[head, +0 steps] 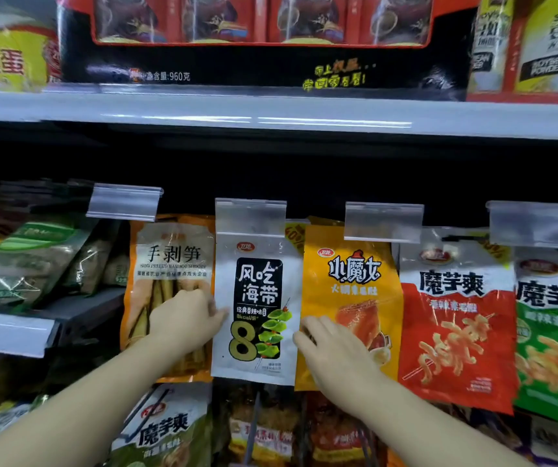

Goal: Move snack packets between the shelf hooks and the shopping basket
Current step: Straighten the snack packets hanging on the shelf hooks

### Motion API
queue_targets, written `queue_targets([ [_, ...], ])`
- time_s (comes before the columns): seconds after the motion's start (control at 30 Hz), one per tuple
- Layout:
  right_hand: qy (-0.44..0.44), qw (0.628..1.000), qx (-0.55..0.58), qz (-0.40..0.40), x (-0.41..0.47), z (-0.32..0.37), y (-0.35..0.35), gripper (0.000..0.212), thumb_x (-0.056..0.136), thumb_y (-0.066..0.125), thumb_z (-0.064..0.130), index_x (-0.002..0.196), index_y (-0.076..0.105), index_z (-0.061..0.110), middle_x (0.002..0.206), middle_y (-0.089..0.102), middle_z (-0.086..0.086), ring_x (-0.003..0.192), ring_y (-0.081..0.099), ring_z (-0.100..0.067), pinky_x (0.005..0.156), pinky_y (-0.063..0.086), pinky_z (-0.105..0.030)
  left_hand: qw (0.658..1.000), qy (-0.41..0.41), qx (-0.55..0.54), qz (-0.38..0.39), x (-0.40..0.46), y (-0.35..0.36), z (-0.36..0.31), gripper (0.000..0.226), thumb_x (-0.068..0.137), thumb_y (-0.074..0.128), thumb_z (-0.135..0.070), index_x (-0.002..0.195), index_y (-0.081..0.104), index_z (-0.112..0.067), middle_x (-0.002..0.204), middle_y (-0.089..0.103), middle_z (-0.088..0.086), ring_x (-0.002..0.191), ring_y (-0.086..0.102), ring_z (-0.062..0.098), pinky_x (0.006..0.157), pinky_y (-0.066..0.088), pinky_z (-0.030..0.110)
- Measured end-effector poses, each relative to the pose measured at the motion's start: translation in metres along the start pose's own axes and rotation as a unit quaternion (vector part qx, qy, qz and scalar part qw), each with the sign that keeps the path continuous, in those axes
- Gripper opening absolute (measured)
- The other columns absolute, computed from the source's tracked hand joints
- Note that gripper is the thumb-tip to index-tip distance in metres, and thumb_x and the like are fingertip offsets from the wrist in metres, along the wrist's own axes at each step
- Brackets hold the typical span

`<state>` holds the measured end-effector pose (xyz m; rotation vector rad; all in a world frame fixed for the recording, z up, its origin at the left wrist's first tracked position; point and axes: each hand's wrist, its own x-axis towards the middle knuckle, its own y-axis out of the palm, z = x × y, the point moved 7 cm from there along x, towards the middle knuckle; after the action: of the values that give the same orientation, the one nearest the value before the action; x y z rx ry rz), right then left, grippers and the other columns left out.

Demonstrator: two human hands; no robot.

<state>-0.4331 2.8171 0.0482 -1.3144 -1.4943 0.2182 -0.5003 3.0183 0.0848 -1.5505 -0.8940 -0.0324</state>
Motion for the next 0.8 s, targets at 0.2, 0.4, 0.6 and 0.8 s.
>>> queue_targets([
  [0.2, 0.046, 0.998, -0.027, -0.041, -0.016, -0.033, -0.037, 0.035, 0.051, 0.084, 0.024, 0.076, 0.061, 0.016, 0.076, 0.058, -0.001, 0.064, 0.056, -0.023, 0.050, 0.042, -0.030, 0.990, 0.121, 0.054, -0.054, -0.013, -0.028, -0.057, 0.030, 0.093, 0.042, -0.054, 0.092, 0.062, -0.031, 0.086, 0.068, -0.009, 0.074, 0.062, 0.013, 0.055, 0.051, 0.024],
  [0.4, 0.222, 0.974, -0.050, -0.008, -0.045, -0.117, -0.065, 0.026, 0.086, 0.062, 0.033, 0.096, 0.065, 0.009, 0.094, 0.063, -0.009, 0.090, 0.061, -0.030, 0.068, 0.052, -0.039, 0.985, 0.161, 0.000, -0.066, -0.011, -0.045, -0.110, 0.032, 0.093, 0.043, -0.055, 0.095, 0.065, -0.031, 0.088, 0.070, -0.009, 0.077, 0.063, 0.014, 0.051, 0.045, 0.021],
  [0.6, 0.326, 0.940, 0.081, 0.056, -0.038, -0.161, -0.061, 0.043, 0.099, 0.033, 0.043, 0.123, 0.049, 0.011, 0.125, 0.050, -0.008, 0.118, 0.049, -0.027, 0.091, 0.044, -0.038, 0.971, 0.104, -0.204, -0.070, -0.003, -0.052, -0.124, 0.026, 0.096, 0.041, -0.033, 0.114, 0.059, -0.029, 0.102, 0.066, -0.004, 0.064, 0.055, 0.011, 0.052, 0.039, 0.023],
  [0.8, 0.350, 0.916, 0.186, 0.069, -0.020, -0.171, -0.054, 0.042, 0.096, 0.043, 0.044, 0.116, 0.053, 0.008, 0.120, 0.057, -0.013, 0.110, 0.054, -0.032, 0.085, 0.045, -0.036, 0.972, 0.101, -0.201, -0.066, 0.003, -0.049, -0.126, 0.043, 0.086, 0.053, -0.059, 0.113, 0.059, -0.027, 0.095, 0.062, -0.013, 0.094, 0.060, 0.012, 0.080, 0.055, 0.035],
])
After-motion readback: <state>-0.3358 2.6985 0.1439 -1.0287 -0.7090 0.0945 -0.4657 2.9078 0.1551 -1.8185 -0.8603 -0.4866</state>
